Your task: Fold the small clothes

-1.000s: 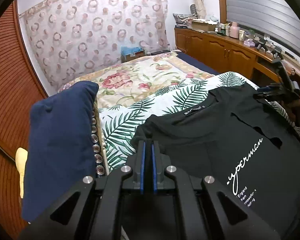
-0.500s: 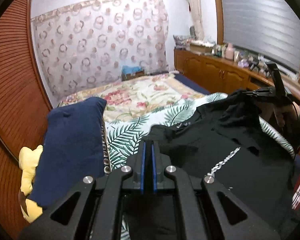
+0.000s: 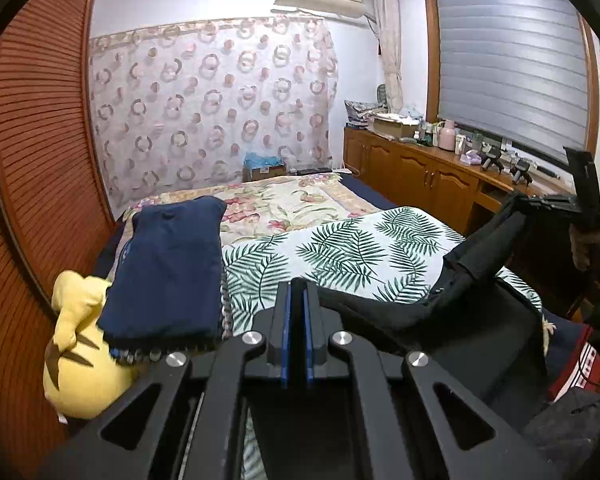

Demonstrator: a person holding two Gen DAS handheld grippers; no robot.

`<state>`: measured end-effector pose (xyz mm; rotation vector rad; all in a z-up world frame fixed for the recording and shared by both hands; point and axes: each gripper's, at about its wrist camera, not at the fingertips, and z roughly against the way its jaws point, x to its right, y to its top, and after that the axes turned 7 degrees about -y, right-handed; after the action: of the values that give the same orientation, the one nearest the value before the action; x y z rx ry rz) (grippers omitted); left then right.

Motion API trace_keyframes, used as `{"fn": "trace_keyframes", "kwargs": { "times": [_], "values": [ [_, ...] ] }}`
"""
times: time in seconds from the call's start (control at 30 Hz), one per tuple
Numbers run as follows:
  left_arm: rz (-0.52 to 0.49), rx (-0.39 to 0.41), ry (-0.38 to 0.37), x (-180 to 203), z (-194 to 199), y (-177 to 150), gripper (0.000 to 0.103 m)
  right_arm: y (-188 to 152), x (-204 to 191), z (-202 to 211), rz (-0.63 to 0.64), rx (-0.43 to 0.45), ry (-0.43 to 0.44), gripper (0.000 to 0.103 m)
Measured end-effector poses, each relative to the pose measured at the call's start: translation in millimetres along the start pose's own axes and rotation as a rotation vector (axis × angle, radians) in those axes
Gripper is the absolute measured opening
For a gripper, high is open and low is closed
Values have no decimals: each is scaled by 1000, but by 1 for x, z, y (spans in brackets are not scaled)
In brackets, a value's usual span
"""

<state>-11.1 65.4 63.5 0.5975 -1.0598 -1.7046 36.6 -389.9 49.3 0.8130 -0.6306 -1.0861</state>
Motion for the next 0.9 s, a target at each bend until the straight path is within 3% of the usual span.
{"fn": "trace_keyframes", "kwargs": {
  "times": [0.23, 0.5, 0.6, 0.73, 0.9],
  "values": [
    [62, -38, 62, 2, 26, -41, 3, -41, -8, 34, 11, -71, 2, 3],
    [125, -121, 76, -3, 18, -78, 7, -96, -15, 18, 17, -212, -13, 3],
    [123, -118, 78, -4, 19, -79, 11, -98, -14, 20, 10, -207, -24, 13],
    [107, -104, 79, -5, 21, -73, 18, -89, -12, 15, 11, -194, -37, 43],
    [118, -116, 67, -15, 7, -69, 25, -88, -9, -5, 5, -199, -57, 47]
  ]
}}
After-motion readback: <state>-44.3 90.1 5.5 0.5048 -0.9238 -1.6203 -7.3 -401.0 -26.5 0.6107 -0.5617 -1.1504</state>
